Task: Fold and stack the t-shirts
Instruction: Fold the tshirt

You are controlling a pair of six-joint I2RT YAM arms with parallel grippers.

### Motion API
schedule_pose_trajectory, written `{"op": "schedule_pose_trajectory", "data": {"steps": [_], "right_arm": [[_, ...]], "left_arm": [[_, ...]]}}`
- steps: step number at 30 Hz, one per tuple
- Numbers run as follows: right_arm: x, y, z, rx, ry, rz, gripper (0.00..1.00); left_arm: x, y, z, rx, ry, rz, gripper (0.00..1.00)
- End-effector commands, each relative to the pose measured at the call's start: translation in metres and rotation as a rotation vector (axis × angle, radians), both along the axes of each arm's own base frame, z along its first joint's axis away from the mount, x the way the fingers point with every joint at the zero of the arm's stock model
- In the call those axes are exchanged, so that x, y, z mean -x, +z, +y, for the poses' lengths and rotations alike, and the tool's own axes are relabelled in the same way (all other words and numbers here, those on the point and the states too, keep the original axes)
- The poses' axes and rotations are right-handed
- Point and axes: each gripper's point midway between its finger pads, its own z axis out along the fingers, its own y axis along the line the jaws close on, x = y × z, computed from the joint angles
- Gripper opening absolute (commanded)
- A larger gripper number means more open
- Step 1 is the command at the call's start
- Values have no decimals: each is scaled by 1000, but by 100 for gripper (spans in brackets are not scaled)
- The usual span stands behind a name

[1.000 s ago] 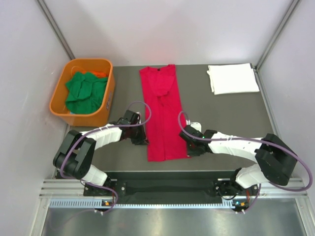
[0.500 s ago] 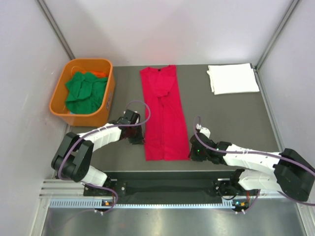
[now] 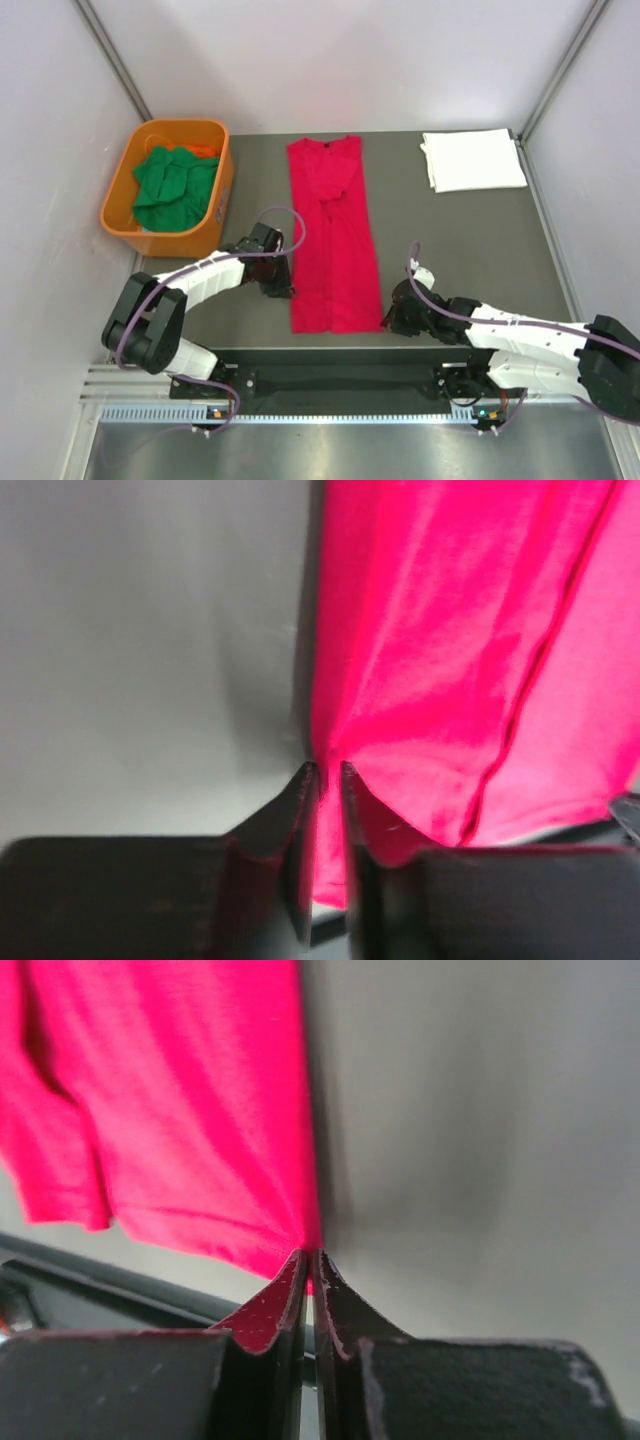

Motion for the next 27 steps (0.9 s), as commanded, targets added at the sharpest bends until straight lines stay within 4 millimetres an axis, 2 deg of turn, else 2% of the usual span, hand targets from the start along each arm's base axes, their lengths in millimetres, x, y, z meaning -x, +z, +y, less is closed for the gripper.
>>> {"op": "schedule_pose_trajectory", "data": {"steps": [1,3,4,5,7,8,10,12,13,15,16,18,19,20,22,23,24,27], "right_arm": [[8,-8,-17,69,-33,23,9],[8,-2,-16,77,-30,19,15],[10,-1,-20,99,-28,30,18],[6,12,-15,89,-26,3,23],[5,21,-20,129,-39,-9,27],[1,38,-10,105,-27,-33,28],[-4,48,1,104,3,-51,30],[-15,71,31,36,66,-116,30],[-12,66,45,26,117,-88,31],[-20,79,77,-51,187,-121,30],[-16,69,88,-47,224,-80,30],[-18,76,110,-79,255,-86,30],[-17,66,117,-56,270,-67,30],[-16,71,128,-66,291,-76,30],[-14,61,138,-42,314,-57,31],[-12,62,145,-45,328,-58,30],[-10,52,148,-24,334,-38,30],[-4,42,157,-29,356,-18,31]], "left_arm": [[5,21,-11,84,-33,-20,26],[7,29,-15,110,-48,-22,35],[4,35,-17,117,-53,-38,36],[3,36,-12,94,-48,-35,36],[-4,43,-10,76,-53,-56,38],[-5,43,-6,68,-52,-51,38],[-9,47,-4,89,-43,-50,38],[-6,46,-1,111,-42,-48,38],[-9,44,5,119,-16,-45,39],[-4,39,8,187,-9,-15,39],[-3,37,11,217,8,1,39],[-9,37,26,272,64,9,38],[-11,39,30,268,74,0,38],[-13,40,32,254,74,-12,39],[-16,46,33,251,76,-41,39],[-16,47,34,249,79,-44,40],[-17,48,34,248,79,-50,40],[-17,45,34,245,79,-41,40]]}}
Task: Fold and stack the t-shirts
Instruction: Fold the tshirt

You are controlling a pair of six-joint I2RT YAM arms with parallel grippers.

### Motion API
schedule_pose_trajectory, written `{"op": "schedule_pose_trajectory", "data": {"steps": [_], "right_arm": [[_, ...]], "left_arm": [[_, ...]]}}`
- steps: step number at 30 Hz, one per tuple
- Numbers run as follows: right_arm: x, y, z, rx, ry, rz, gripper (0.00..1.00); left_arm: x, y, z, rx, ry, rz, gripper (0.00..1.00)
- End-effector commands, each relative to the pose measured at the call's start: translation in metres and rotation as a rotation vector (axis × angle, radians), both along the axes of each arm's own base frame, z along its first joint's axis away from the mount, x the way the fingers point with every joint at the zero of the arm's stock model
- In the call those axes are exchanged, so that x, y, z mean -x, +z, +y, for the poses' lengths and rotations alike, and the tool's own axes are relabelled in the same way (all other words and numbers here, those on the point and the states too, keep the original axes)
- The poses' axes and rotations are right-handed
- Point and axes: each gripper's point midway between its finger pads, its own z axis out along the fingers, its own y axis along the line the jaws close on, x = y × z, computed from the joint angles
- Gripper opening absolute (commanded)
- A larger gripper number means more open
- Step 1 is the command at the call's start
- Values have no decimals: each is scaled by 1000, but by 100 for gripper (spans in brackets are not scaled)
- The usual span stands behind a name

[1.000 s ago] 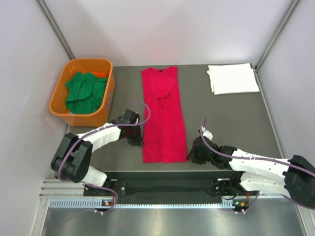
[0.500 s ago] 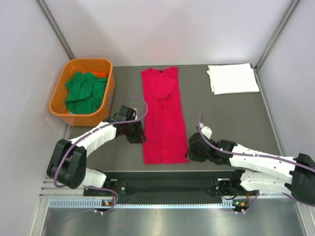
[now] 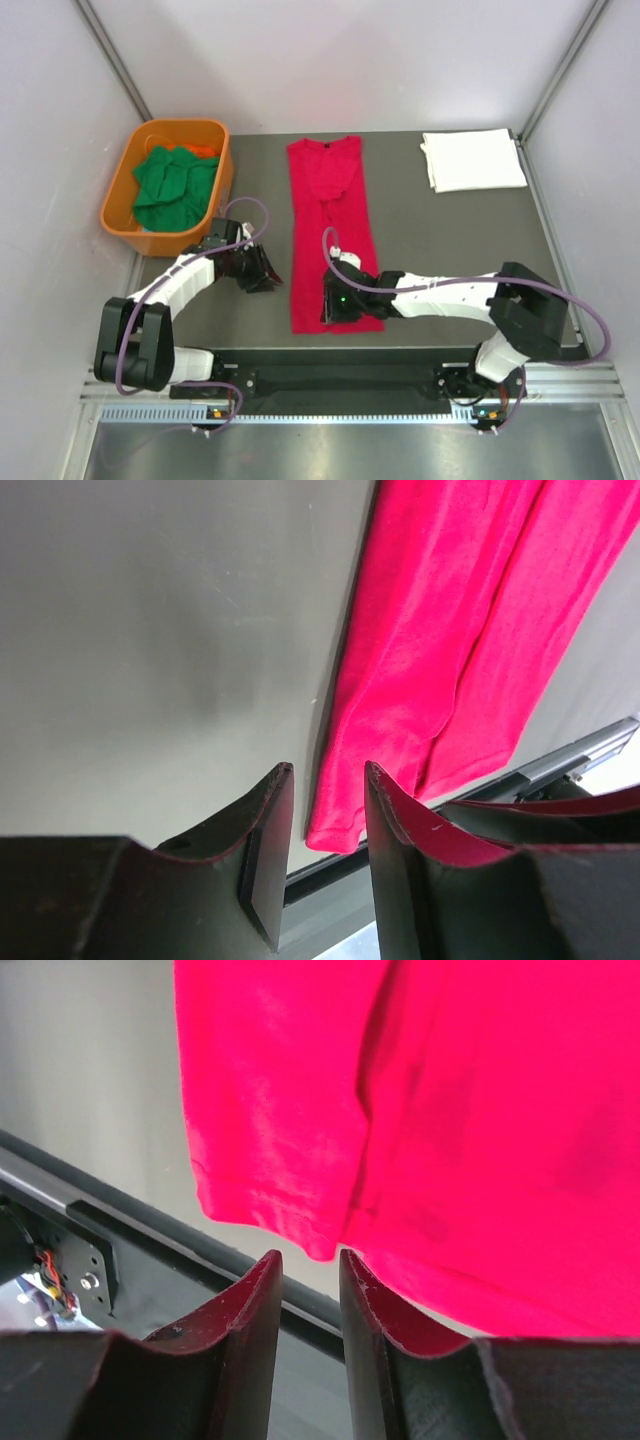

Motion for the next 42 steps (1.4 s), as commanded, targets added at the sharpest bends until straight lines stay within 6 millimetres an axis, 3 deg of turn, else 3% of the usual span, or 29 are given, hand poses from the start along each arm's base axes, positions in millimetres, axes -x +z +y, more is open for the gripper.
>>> {"op": "schedule_pose_trajectory", "data": {"steps": [1,4,16,24,31,38,42], "right_arm": [[5,5,30,-62,62,-7,30],[8,-3,35,-19,78,0,29],[9,-25,24,121,63,13,27],[3,-26,14,207,39,-26,25],[3,-22,17,196,45,-42,11],[6,-28,17,203,46,-20,15],[3,-21,20,182,43,-37,1]], "left_arm": [[-6,10,-6,32,-33,-52,39],[-6,8,-8,45,-37,-47,39],[-5,6,-7,47,-26,-53,39],[-4,6,-6,42,-24,-59,38],[-5,3,-6,40,-22,-49,38],[-4,1,-5,32,-16,-51,38],[-4,1,-4,29,-16,-53,38]]}}
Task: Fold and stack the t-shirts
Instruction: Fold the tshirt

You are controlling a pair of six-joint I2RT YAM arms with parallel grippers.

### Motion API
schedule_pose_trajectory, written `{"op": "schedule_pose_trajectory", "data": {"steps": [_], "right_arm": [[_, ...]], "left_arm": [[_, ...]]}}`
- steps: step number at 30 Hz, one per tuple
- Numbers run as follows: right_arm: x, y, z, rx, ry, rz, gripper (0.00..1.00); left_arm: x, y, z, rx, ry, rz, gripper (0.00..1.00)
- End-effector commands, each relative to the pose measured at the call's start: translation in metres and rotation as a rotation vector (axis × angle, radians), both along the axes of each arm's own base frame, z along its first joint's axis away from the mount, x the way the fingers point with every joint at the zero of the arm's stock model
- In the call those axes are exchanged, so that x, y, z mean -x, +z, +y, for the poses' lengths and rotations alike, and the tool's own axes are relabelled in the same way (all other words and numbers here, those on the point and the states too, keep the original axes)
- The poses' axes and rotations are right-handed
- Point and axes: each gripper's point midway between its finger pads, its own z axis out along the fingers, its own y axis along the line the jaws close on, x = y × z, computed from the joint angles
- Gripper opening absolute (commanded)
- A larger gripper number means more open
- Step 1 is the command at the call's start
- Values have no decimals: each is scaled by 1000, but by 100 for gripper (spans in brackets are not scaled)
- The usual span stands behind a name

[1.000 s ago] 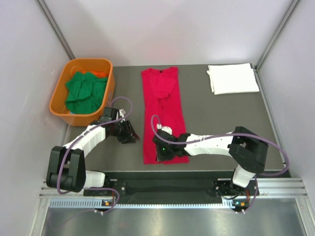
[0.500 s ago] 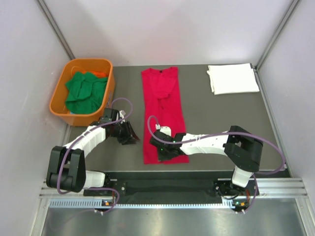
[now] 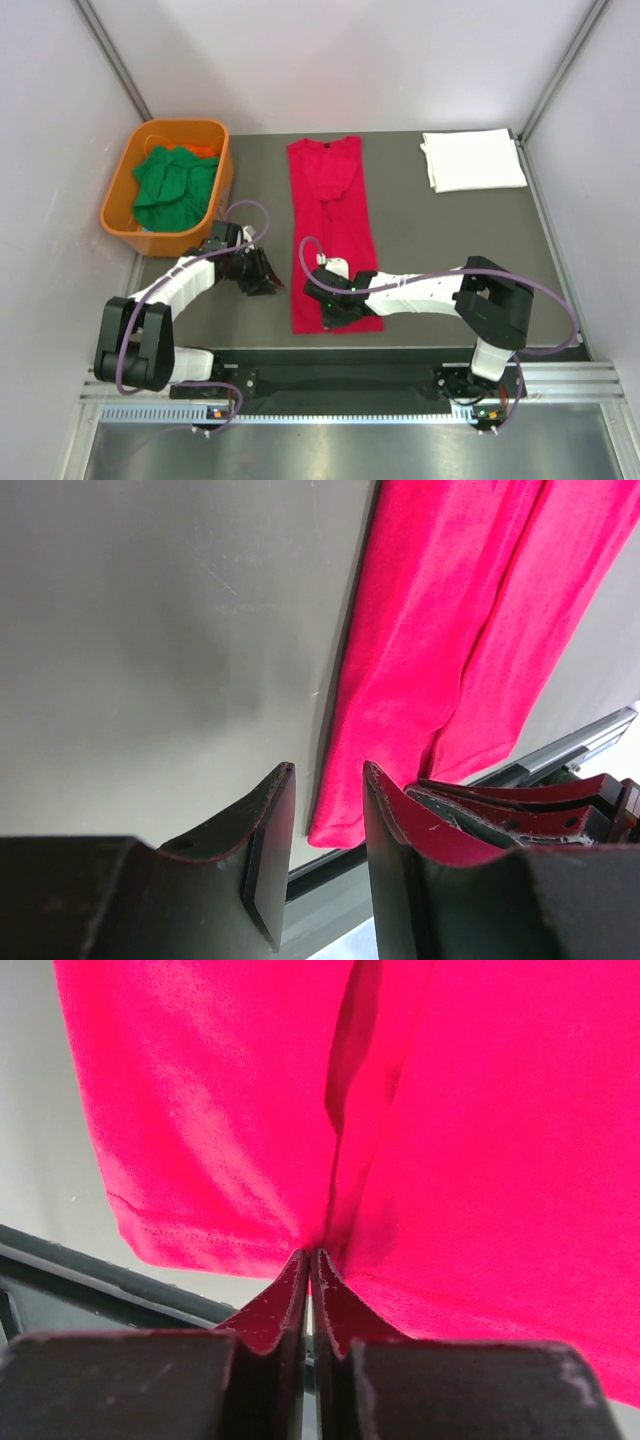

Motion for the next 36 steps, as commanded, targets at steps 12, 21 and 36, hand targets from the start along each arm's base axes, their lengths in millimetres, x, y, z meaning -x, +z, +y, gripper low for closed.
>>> {"op": "schedule_pose_trajectory", "data": {"steps": [12,21,36], "right_arm": [[3,41,-5,-71,-33,-73,0],[12,25,-21,-45,-50,-53,0],[14,24,-17,-75,-23,-55,0]], "left_arm": [[-14,3,13,-83,43,-75,42],[-14,10,13,-117,38,-104,46],[30,7,-38,2,-45,-58,46]]}}
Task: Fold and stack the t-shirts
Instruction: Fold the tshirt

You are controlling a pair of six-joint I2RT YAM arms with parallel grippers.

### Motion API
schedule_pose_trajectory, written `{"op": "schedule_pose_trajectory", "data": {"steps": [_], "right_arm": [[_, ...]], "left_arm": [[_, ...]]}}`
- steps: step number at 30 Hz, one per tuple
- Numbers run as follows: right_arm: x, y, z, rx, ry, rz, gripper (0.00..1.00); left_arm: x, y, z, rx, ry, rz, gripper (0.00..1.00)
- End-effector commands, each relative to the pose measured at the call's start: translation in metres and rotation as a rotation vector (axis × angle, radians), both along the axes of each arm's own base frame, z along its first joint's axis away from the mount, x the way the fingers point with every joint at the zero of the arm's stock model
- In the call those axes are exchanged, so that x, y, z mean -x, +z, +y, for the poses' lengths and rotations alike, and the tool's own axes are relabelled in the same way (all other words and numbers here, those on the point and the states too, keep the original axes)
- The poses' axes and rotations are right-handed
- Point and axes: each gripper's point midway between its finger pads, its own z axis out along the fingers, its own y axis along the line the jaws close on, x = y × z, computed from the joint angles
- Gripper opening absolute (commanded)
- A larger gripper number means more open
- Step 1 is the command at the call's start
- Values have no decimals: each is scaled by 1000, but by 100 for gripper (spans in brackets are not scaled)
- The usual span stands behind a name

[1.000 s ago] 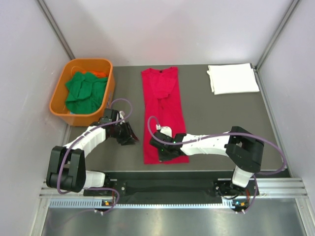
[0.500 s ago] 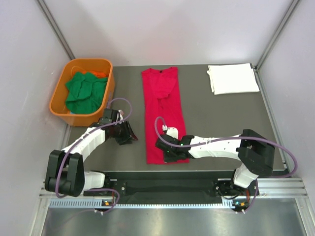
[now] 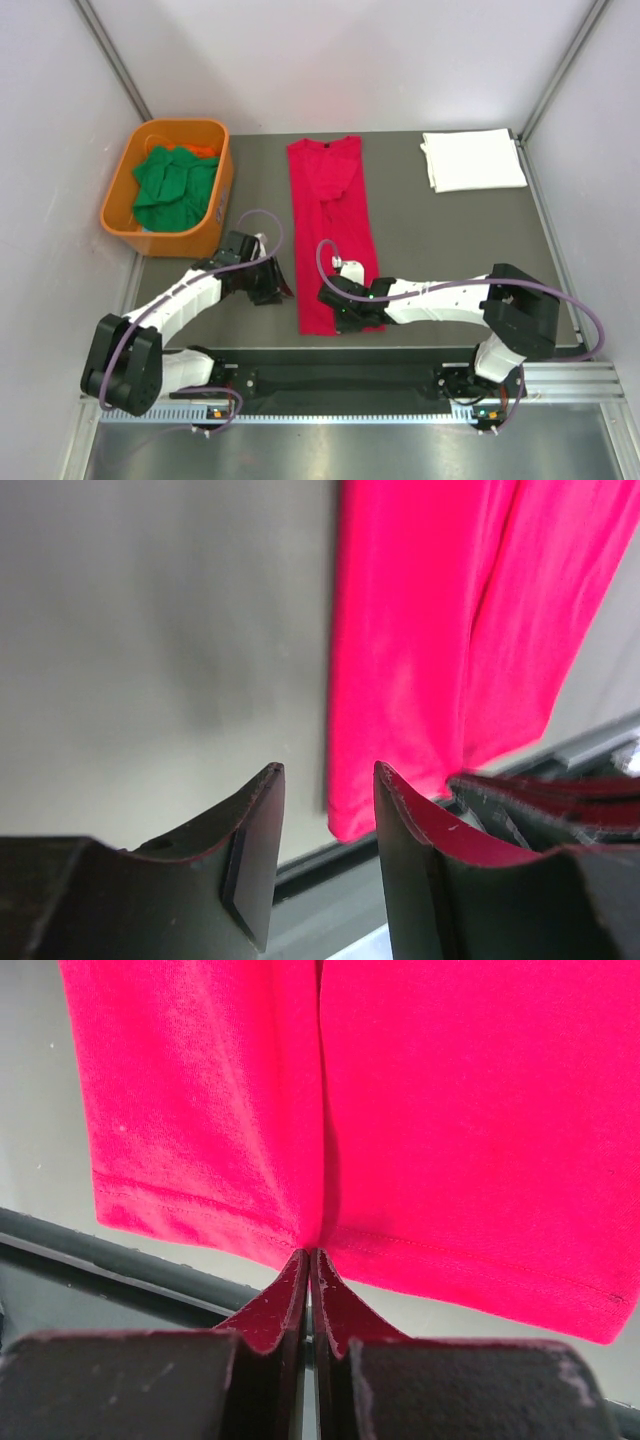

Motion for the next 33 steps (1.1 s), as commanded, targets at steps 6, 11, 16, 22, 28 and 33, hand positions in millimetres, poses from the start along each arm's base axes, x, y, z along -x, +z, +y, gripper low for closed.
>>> {"op": "schedule_pose_trajectory", "data": {"steps": [6,11,16,22,28,33], "right_arm": [[5,16,11,-69,28,-26,0],[7,13,11,-74,26,-20,0],[7,13,10,-76,23,-21,0],[6,15,10,-79,24,-28,1],[7,17,13,-94,29,-22,0],[9,21,16,-125,26,-9,0]], "left_arm": [[32,-11,-23,68,23,27,46],[40,-13,-35,128,20,40,45],[46,-19,-41,148,32,61,45],[54,-27,-45,138,49,80,41],[57,-32,-43,98,43,110,0],[45,-13,-18,-92,41,57,0]]}}
